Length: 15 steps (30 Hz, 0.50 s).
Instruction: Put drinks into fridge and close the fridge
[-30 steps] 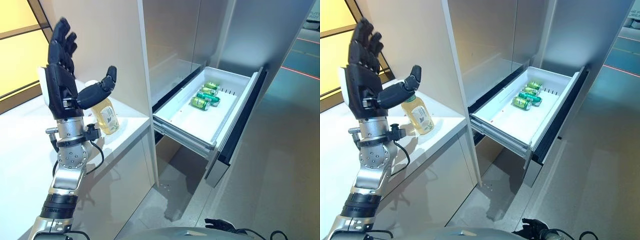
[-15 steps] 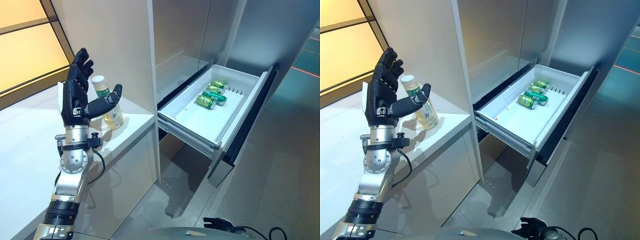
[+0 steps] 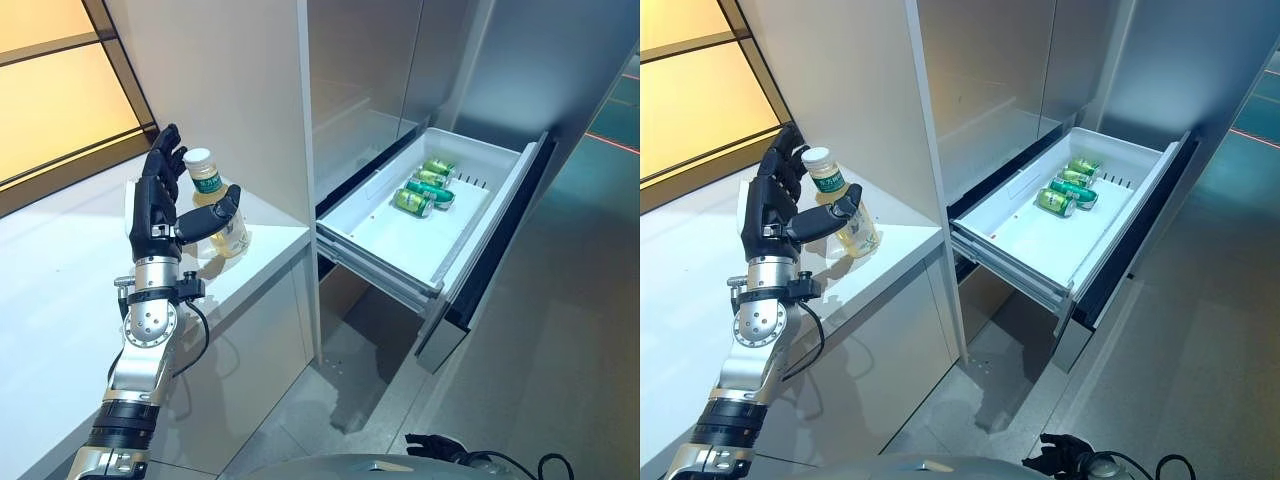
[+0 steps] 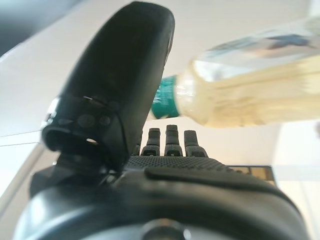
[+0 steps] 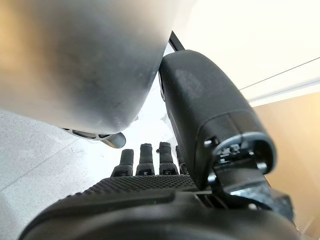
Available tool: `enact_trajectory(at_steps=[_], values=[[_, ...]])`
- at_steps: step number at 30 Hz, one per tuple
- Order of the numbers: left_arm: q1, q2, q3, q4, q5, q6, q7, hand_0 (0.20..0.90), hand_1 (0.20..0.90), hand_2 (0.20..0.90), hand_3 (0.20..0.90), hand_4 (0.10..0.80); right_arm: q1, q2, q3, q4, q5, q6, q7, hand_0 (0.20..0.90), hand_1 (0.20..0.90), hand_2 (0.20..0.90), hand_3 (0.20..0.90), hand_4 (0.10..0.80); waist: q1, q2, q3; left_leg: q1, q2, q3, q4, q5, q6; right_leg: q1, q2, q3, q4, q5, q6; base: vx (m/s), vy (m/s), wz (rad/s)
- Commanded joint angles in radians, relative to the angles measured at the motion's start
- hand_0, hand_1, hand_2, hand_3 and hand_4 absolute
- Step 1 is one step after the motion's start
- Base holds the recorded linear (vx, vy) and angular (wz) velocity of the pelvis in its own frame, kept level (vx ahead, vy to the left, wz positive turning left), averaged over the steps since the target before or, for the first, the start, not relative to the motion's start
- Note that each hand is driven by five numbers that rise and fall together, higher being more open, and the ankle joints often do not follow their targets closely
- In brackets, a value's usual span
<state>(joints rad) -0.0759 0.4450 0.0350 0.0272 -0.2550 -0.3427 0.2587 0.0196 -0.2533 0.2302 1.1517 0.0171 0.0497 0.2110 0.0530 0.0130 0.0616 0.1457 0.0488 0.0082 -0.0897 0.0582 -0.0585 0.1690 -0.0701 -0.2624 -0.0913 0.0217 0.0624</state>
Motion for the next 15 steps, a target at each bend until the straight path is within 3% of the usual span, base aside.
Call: enact_trajectory(at_steps=[1, 15], values=[[-0.101, 0.054, 0.001, -0.039, 0.028, -0.064, 0.026, 0.900, 0.900, 0.900, 0.900, 0.800, -0.010, -0.005, 0.014, 0.016, -0.037, 0.007, 0.027, 0.900, 0.900, 0.900, 0.900, 0.800, -0.010, -0.011, -0.010, 0.028, -0.102, 0.014, 0.015, -0.127, 0.085, -0.022, 0.071, 0.076, 0.134, -0.134, -0.016, 0.000, 0.000, 0.00], [-0.164, 0.064, -0.052, 0.082, 0.035, -0.029, 0.069, 0.900, 0.900, 0.900, 0.900, 0.800, -0.008, -0.007, 0.020, 0.032, -0.055, 0.008, 0.029, 0.900, 0.900, 0.900, 0.900, 0.800, -0.041, -0.006, -0.017, 0.040, -0.100, 0.040, 0.017, -0.134, 0.087, -0.022, 0.074, 0.099, 0.137, -0.131, -0.010, 0.003, 0.001, -0.01]])
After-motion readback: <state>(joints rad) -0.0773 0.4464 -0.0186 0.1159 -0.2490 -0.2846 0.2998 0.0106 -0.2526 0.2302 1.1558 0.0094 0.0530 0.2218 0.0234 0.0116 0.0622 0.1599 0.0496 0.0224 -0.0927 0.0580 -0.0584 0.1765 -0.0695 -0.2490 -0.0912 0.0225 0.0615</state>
